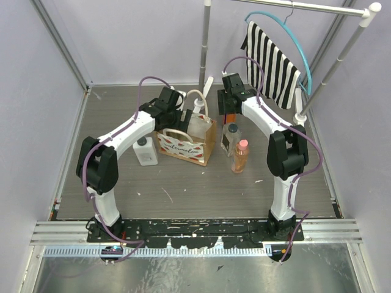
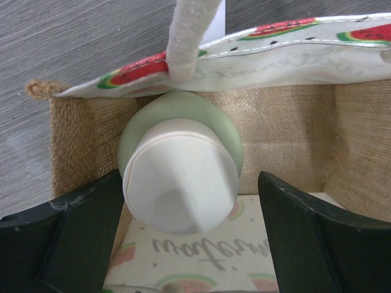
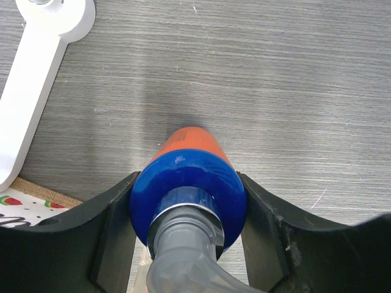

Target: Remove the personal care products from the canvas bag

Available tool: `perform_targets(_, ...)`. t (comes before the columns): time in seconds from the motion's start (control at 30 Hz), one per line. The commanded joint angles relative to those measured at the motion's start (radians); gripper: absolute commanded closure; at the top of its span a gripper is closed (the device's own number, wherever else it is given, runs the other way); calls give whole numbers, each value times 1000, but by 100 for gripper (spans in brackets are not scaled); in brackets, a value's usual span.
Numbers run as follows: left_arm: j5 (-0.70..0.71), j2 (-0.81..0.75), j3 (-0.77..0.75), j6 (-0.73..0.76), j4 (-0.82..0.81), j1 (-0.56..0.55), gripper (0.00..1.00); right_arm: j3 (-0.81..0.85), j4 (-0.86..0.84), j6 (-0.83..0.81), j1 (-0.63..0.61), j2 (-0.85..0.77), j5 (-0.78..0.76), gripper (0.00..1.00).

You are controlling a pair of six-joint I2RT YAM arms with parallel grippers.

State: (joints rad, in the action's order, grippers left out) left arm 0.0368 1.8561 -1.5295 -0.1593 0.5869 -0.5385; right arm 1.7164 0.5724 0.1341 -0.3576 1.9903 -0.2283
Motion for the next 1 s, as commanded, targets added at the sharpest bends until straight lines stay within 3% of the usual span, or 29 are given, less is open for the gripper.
perform_targets(0.0,10,34,-18,-22,-61,0,5,86,-17,-1,6,-19,47,43)
perform_targets(0.1,11,43,-10,-27,-85,0,5,92,1,-3,5,-19,61,36)
perform_targets(0.2,13,49,-13,-29,-88,0,6,92,18,-2,6,-28,67,14)
perform_targets(0.33,-1,31,-8,-25,-89,0,16,85,26,0,6,-51,74,1)
perform_targets(0.57,-31,-32,-1,-11,-83,-1,39,74,39,8,4,-134,64,0)
perform_targets(0.73,-46,-88,-21,-13,-60,0,66,43,32,13,3,-231,66,0)
perform_targets(0.97,-24,-163,-111,-23,9,-15,67,5,26,13,1,-336,66,0)
